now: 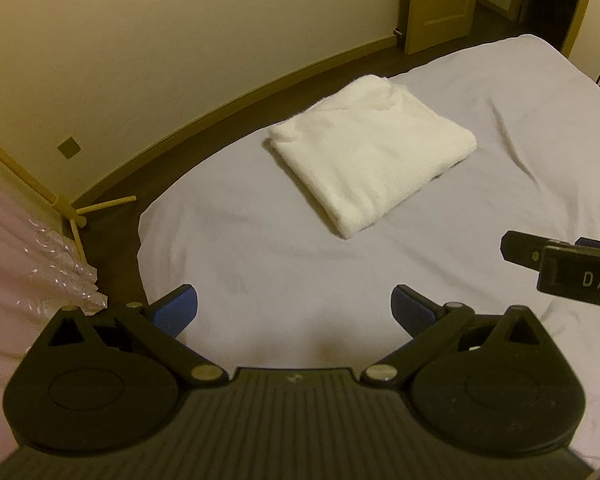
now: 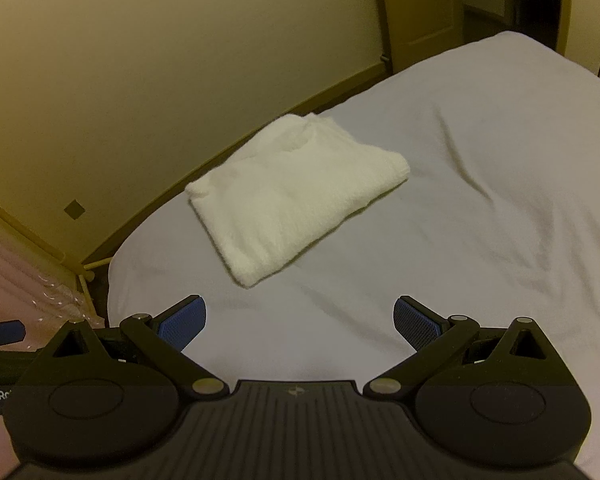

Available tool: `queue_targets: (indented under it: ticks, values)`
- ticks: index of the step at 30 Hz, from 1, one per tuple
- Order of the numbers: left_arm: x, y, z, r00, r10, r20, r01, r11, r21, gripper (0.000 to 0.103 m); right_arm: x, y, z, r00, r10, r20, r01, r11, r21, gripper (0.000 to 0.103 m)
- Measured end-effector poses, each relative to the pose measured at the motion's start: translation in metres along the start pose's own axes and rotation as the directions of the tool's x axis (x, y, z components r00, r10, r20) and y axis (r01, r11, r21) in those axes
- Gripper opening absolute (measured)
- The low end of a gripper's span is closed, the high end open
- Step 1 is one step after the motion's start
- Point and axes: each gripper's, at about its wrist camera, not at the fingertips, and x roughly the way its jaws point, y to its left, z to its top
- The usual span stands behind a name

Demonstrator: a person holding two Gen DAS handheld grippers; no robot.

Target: Fold clothes

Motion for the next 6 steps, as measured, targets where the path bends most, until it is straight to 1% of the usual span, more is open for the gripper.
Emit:
queue_targets:
  ticks: [6]
  values:
    - [0.0025, 0.0027, 0.0035, 1.000, 0.011, 0.014, -0.011, 1.000, 0.007, 0.102, 0.0039, 0.0061, 0.0035, 1.000, 0.003, -0.002, -0.003, 1.000, -0.004, 0.103]
